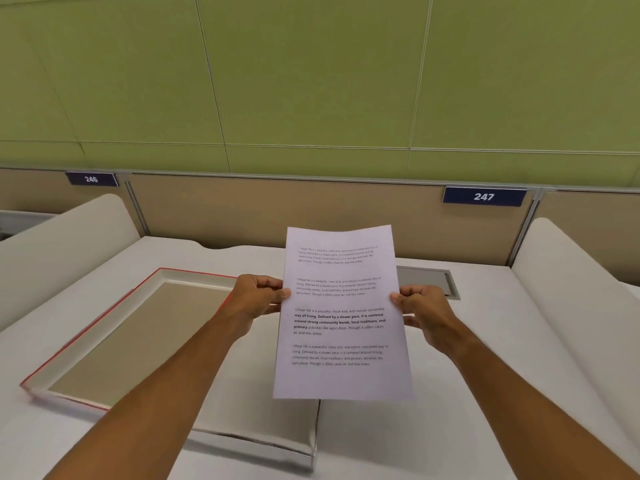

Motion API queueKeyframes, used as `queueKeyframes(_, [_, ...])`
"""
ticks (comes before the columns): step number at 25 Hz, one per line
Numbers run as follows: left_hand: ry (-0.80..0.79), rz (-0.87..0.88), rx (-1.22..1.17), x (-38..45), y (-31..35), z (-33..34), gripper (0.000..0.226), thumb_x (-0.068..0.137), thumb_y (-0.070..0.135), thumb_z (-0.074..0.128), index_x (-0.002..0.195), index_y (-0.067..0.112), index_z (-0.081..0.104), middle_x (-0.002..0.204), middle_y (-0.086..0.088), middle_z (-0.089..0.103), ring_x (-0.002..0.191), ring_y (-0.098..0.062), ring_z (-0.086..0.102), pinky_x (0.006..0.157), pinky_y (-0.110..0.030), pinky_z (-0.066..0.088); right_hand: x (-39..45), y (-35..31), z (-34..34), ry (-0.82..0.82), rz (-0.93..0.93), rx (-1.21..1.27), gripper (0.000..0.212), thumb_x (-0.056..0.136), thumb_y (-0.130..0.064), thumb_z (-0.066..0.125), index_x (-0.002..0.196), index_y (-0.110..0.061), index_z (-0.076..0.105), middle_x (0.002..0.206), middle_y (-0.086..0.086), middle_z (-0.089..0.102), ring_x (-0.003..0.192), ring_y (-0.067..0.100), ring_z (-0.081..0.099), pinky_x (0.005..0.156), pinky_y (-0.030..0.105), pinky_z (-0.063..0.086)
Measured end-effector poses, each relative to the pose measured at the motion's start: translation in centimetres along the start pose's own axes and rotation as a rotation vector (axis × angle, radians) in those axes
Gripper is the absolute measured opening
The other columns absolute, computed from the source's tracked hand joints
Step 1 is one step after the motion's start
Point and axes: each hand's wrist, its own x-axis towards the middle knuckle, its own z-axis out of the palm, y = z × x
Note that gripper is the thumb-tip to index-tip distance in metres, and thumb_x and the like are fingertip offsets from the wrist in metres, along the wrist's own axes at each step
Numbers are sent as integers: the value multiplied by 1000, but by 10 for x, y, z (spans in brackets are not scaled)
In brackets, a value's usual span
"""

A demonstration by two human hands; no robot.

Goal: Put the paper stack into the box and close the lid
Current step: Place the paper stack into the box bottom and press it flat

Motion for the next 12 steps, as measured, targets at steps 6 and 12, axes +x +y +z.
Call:
queueKeyframes(6, [21, -176, 61, 52, -39, -70, 7, 78, -8, 72, 83, -6, 67, 114, -12, 70, 76, -25, 74, 57, -31, 61, 16, 24, 100, 102, 202, -31, 19, 88, -9, 67, 77, 6, 62, 89, 17, 74, 75, 28, 72, 58, 29, 55])
queueKeyframes(12, [15, -337, 130, 87, -73, -106, 10, 77, -12, 70, 81, -6, 64, 98, -23, 74, 74, -30, 74, 63, -38, 62, 27, 47, 161, 206, 377, -71, 8, 85, -1, 65, 85, 6, 63, 94, 22, 73, 77, 31, 72, 58, 33, 58])
